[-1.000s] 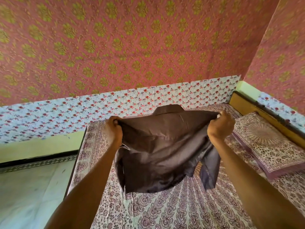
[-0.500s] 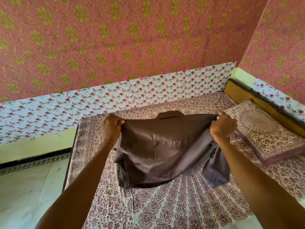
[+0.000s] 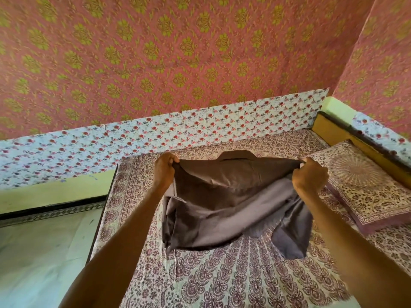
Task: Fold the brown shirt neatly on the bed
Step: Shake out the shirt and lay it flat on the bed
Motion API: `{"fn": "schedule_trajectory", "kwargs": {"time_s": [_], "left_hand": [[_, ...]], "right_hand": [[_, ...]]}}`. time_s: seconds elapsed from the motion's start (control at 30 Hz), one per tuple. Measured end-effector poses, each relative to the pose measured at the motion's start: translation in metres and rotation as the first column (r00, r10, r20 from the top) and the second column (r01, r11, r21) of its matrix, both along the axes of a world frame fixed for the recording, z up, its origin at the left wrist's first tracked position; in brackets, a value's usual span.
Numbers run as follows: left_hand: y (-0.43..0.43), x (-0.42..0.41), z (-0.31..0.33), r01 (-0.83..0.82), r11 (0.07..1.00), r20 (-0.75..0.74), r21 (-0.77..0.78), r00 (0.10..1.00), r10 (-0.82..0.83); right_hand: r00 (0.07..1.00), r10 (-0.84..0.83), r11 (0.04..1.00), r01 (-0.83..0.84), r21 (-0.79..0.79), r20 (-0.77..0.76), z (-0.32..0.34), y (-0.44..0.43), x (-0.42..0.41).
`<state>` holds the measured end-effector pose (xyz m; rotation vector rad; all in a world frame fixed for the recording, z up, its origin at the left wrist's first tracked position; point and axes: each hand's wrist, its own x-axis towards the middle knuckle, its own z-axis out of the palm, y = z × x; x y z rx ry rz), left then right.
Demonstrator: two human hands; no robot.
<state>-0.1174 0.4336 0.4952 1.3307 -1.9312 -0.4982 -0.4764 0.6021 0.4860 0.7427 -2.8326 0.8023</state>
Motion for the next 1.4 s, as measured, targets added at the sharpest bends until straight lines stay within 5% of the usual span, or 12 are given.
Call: {"fn": "schedule_trajectory", "kwargs": {"time_s": [0.23, 0.5, 0.77, 0.93, 1.13, 1.4], "left_hand": [[0.068, -0.006, 0.003, -0.044, 0.995, 0.093, 0.092, 0.995, 0.035], [0.098, -0.003, 0.005, 0.032, 0.994, 0.215, -0.103, 0.977, -0.009], [0.103, 0.001, -0.004, 0.004, 0.994, 0.256, -0.11, 0.966, 0.025], [0.122, -0.01, -0.011, -0.211, 0.977, 0.022, -0.026, 0.977, 0.211], [0.127, -0.018, -0.008, -0.21, 0.882, -0.3, 0.422, 0.886, 0.354], [0.131, -0.01, -0.019, -0.076, 0.974, 0.057, 0.216, 0.996, 0.065]], "right_hand": [[0.996, 0.085, 0.994, -0.083, -0.073, 0.03, 0.016, 0.032, -0.006], [0.991, 0.134, 0.984, -0.134, -0.113, -0.014, 0.037, 0.056, -0.006], [0.991, 0.127, 0.986, -0.132, -0.103, -0.049, 0.041, 0.074, -0.004], [0.989, 0.145, 0.982, -0.147, -0.116, -0.027, 0.035, 0.082, -0.001], [0.984, 0.161, 0.98, -0.168, -0.107, -0.071, 0.027, 0.091, -0.001], [0.993, 0.109, 0.983, -0.113, -0.143, -0.036, 0.019, 0.095, -0.001]]}}
